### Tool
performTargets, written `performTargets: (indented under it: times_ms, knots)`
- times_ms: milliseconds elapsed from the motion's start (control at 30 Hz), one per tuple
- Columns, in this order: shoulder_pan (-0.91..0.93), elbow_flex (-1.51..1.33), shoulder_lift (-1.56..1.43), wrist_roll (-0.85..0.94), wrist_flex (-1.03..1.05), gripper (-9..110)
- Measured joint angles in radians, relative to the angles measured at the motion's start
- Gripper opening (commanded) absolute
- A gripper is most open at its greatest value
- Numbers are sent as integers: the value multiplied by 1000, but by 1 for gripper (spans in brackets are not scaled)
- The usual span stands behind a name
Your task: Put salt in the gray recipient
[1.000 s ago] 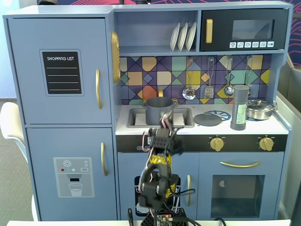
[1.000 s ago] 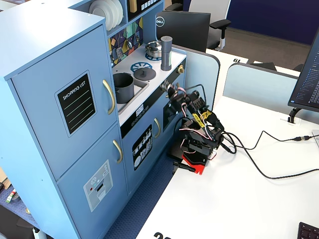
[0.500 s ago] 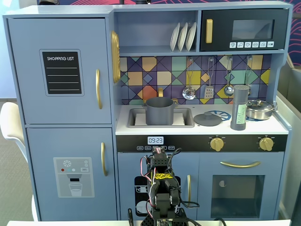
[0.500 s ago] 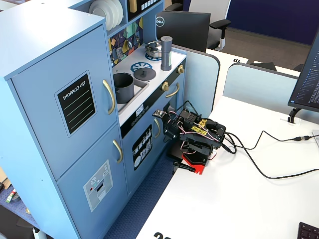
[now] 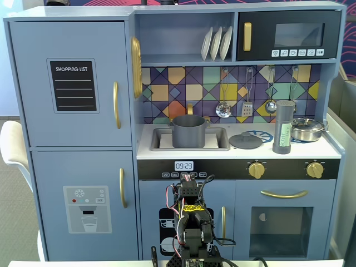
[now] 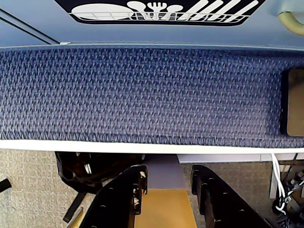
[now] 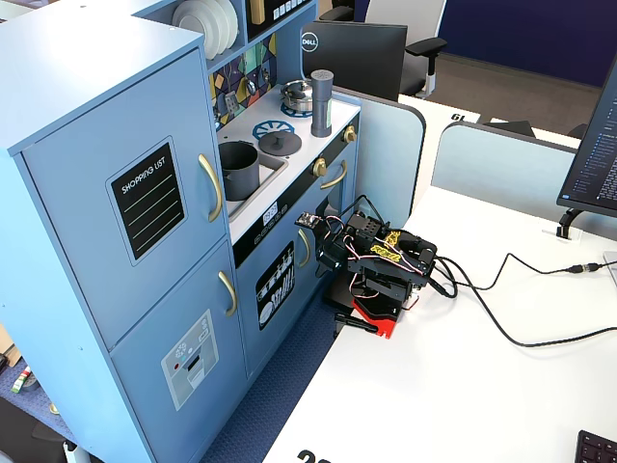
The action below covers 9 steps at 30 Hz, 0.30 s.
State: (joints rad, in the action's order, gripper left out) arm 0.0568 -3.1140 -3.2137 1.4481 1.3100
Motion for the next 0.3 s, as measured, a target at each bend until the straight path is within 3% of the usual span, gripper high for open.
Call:
performTargets:
  times_ms: [300]
  knots:
    - [0, 0, 0, 0, 0, 5]
